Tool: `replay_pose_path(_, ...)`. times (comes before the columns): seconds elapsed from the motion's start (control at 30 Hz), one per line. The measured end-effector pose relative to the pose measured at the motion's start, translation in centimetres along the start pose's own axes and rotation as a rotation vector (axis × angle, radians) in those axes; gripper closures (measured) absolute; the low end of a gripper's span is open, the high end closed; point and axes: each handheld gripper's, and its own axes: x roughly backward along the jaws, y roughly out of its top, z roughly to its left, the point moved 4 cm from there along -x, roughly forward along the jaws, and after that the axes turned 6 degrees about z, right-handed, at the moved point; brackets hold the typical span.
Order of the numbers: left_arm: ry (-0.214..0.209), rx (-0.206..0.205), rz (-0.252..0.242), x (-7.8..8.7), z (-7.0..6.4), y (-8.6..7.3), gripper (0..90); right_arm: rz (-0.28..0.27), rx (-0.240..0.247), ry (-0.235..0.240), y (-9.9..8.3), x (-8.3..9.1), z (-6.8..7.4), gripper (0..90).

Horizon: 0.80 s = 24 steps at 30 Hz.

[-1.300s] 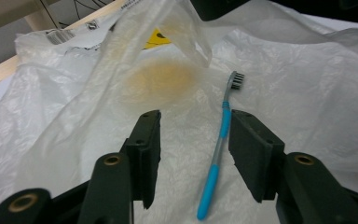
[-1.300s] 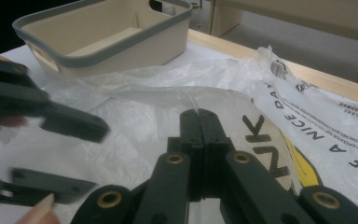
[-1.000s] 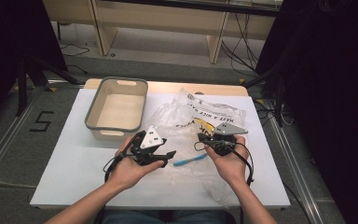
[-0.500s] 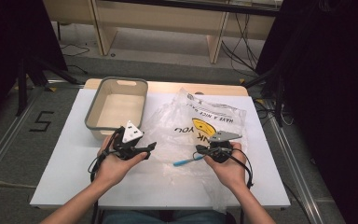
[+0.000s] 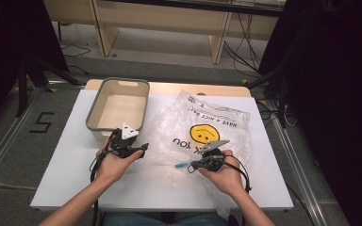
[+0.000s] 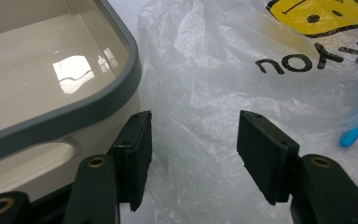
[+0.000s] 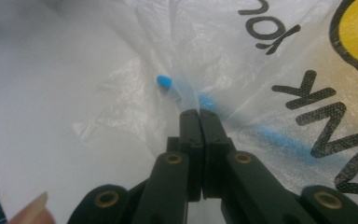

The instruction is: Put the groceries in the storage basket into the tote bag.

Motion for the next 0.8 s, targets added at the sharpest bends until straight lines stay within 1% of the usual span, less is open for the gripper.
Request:
replay_pose_path(0.07,-0.001,-0.007,0.005,-0.1,-0.1,-0.1,44.5,0.012,0.005,0.015,-0.1,-0.2,0.2,86.8)
replay_pose_path(0.1,0.001,-0.015,0.008,-0.2,-0.2,-0.2,44.5,0.012,0.005,0.015,-0.1,-0.2,0.2,86.8)
replay_pose_path(0.13,0.001,-0.021,0.009,-0.3,-0.2,-0.3,43.0,0.008,0.002,0.031,-0.1,-0.1,0.4,81.6)
replay_pose_path(0.17,0.003,-0.030,0.014,-0.3,-0.2,-0.3,42.4,0.000,-0.003,0.037,-0.1,0.1,0.4,79.6)
replay_pose_path(0.2,0.005,-0.030,0.015,-0.4,-0.2,-0.4,41.8,-0.013,-0.003,0.037,-0.1,0.3,0.4,77.3)
replay_pose_path(0.23,0.008,-0.035,0.018,-0.4,-0.2,-0.5,41.8,-0.013,-0.003,0.037,-0.1,0.3,0.4,77.3)
replay_pose_path(0.27,0.008,-0.040,0.025,-0.5,-0.1,-0.6,40.7,-0.059,-0.020,0.029,0.2,1.1,0.4,72.2)
replay_pose_path(0.3,0.011,-0.034,0.020,-0.5,0.0,-0.7,40.4,-0.086,-0.029,0.018,0.4,1.7,0.3,69.9)
replay_pose_path(0.33,0.011,-0.034,0.020,-0.5,0.0,-0.7,40.0,-0.086,-0.029,0.018,0.4,1.7,0.3,69.9)
replay_pose_path(0.37,0.012,-0.035,0.021,-0.4,0.1,-0.8,40.0,-0.108,-0.037,0.008,0.5,2.1,0.1,68.1)
replay_pose_path(0.4,0.009,-0.023,0.023,-0.4,0.1,-0.8,39.5,-0.165,-0.062,-0.023,0.6,3.3,-0.6,64.3)
replay_pose_path(0.47,0.011,-0.017,0.025,-0.3,0.1,-1.0,38.9,-0.200,-0.089,-0.060,0.4,4.2,-1.3,62.7)
replay_pose_path(0.5,0.008,-0.014,0.033,-0.2,0.0,-1.1,38.5,-0.208,-0.103,-0.074,0.3,4.5,-1.7,61.8)
replay_pose_path(0.53,0.008,-0.014,0.033,-0.2,0.0,-1.1,38.6,-0.208,-0.103,-0.074,0.3,4.5,-1.7,61.8)
replay_pose_path(0.6,-0.006,-0.013,0.038,-0.1,-0.1,-1.3,38.8,-0.223,-0.138,-0.105,-0.5,5.1,-2.7,60.0)
replay_pose_path(0.63,-0.007,-0.009,0.036,-0.1,-0.2,-1.3,38.9,-0.226,-0.148,-0.111,-0.8,5.3,-3.0,59.6)
replay_pose_path(0.7,-0.012,-0.007,0.035,0.0,-0.3,-1.4,38.9,-0.226,-0.154,-0.116,-1.0,5.5,-3.2,59.0)
replay_pose_path(0.73,-0.017,-0.010,0.035,0.1,-0.3,-1.4,39.3,-0.229,-0.167,-0.129,-1.5,5.9,-3.6,58.1)
replay_pose_path(0.8,-0.022,-0.006,0.032,0.1,-0.2,-1.4,39.3,-0.234,-0.179,-0.145,-2.1,6.4,-4.0,57.1)
